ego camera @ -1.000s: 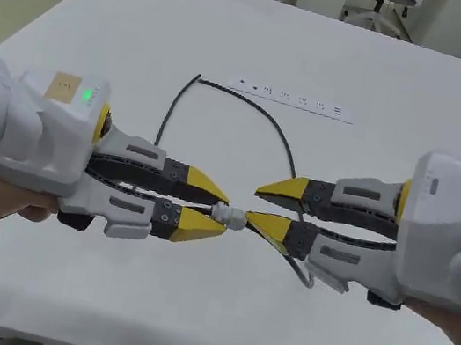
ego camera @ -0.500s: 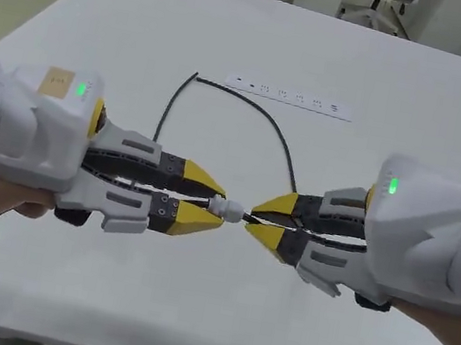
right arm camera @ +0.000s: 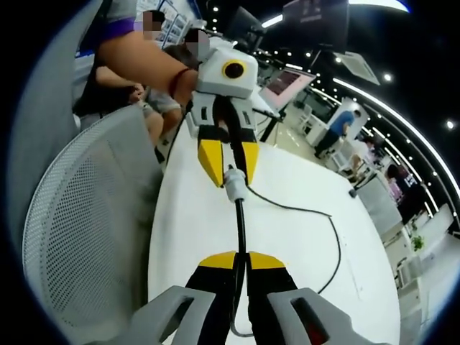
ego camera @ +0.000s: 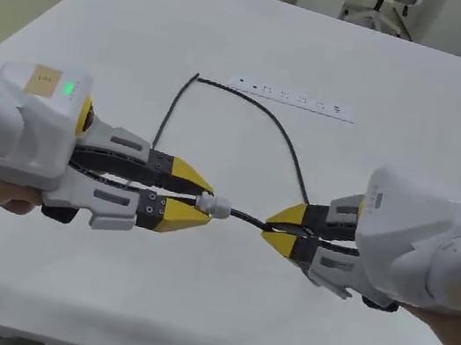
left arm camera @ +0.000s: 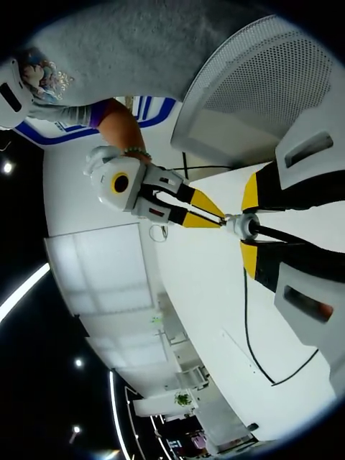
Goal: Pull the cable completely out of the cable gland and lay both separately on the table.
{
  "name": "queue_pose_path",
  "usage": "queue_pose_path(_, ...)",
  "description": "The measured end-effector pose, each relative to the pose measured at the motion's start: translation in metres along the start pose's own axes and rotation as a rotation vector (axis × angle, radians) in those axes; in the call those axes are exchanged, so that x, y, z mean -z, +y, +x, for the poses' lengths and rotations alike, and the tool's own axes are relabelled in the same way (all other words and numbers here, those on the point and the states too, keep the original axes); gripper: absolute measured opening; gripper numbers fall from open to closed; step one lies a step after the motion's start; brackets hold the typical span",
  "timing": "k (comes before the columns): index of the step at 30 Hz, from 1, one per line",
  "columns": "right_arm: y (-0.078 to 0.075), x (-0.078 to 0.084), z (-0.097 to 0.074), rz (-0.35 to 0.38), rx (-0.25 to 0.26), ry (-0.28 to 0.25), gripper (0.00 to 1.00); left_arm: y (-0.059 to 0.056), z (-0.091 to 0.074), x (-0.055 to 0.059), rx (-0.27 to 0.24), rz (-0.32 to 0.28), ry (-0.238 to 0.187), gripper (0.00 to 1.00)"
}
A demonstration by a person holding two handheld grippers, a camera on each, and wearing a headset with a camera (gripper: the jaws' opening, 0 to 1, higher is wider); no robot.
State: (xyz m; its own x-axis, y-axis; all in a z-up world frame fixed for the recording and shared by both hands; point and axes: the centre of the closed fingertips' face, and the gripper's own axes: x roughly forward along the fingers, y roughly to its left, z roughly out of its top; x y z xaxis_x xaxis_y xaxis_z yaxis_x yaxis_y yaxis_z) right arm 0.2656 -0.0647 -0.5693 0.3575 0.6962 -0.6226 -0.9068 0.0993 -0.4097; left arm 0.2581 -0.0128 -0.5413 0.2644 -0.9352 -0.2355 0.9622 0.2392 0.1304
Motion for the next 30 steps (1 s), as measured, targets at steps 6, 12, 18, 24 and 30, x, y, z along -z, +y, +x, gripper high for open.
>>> queue_pose_path(6, 0.0, 0.017, 0.004, 0.004, -0.01, 0.04, 0.0, 0.001, -0.003, 0.003, -0.007, 0.008, 0.016, 0.15)
queue_pose_path(12, -0.001, 0.047, 0.009, 0.02, -0.027, 0.112, 0.0, 0.005, -0.012, 0.009, -0.026, 0.007, 0.033, 0.15)
queue_pose_path(18, 0.001, 0.073, 0.014, 0.086, -0.05, 0.158, 0.0, 0.009, -0.018, 0.013, -0.042, 0.0, 0.044, 0.15)
queue_pose_path(24, 0.003, 0.078, 0.015, 0.107, -0.06, 0.165, 0.0, 0.008, -0.013, 0.016, -0.037, -0.002, 0.053, 0.15)
queue_pose_path(30, 0.001, 0.082, 0.013, 0.128, -0.051, 0.17, 0.0, 0.01, -0.008, 0.017, -0.041, -0.005, 0.065, 0.15)
